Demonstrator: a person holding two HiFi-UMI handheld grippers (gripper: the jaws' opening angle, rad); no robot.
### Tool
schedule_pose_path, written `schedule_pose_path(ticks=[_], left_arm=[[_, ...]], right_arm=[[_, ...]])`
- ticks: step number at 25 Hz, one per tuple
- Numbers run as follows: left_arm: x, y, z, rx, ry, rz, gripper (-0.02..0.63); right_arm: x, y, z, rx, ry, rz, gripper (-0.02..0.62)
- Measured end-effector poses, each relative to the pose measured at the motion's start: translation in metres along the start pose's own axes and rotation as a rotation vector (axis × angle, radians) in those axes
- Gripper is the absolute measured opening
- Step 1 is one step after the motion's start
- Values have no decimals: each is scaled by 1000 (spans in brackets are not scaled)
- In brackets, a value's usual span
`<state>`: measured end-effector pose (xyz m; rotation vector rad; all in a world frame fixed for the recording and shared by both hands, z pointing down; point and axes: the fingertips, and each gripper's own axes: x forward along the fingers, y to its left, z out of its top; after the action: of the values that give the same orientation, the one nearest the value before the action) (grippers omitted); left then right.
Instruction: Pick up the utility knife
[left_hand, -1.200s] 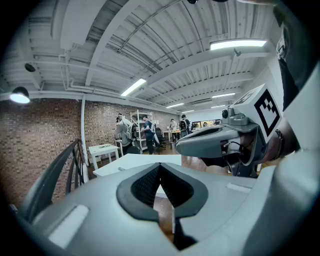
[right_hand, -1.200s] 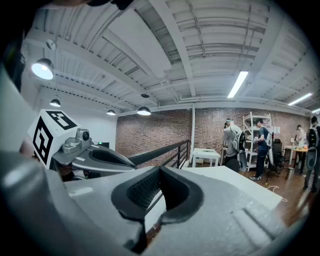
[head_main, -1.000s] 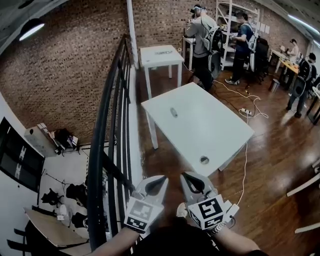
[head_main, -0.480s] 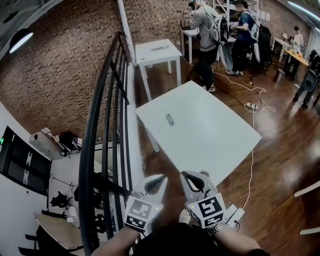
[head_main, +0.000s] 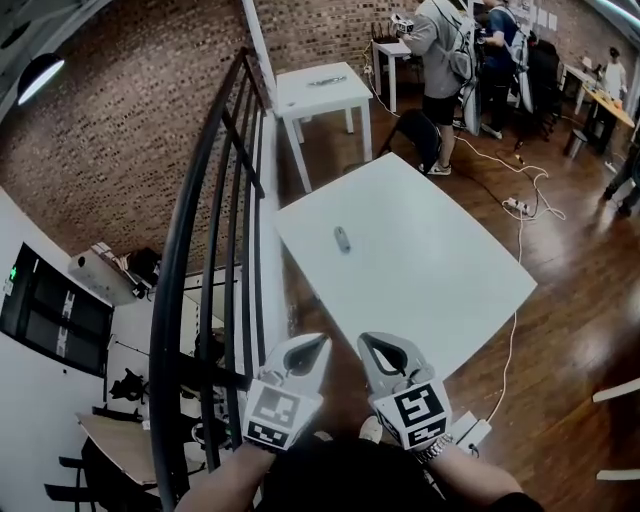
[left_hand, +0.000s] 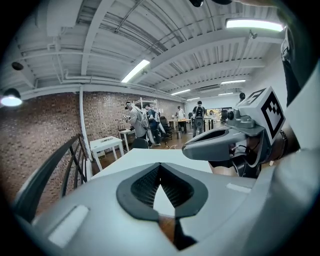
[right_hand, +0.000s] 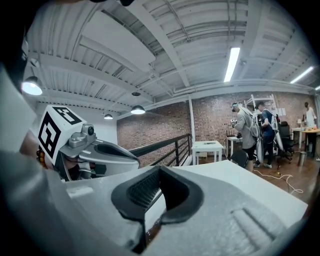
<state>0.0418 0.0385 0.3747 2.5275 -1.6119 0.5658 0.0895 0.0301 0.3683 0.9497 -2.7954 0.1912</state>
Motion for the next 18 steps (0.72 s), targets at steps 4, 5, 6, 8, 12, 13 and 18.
schedule_pose_path(ticks=[4,5,6,8,12,13,18], left_arm=[[11,10,-3,-4,8,-7,16],[14,14,-3,-9,9,-12,15],[16,20,-3,-13,9,-18,16],[23,32,-2,-18,6,-33,17],[41,56,-3,-24,-4,-64,17],[47,62,-4,-29,-5,-71,15],[76,96,-14,-44,2,-119,15]], right_arm=[[13,-4,-6,12,17,4,-8],[18,-4,-6,12,21,3,-8],[23,-5,-5,12,26,0,-8],[34,-9,-1,9,34,-15,-8],[57,-21,4,-2,53,-56,-8],[63,-25,4,-6,60,-66,-8],[101,-36,4,-31,100,-117,-8]])
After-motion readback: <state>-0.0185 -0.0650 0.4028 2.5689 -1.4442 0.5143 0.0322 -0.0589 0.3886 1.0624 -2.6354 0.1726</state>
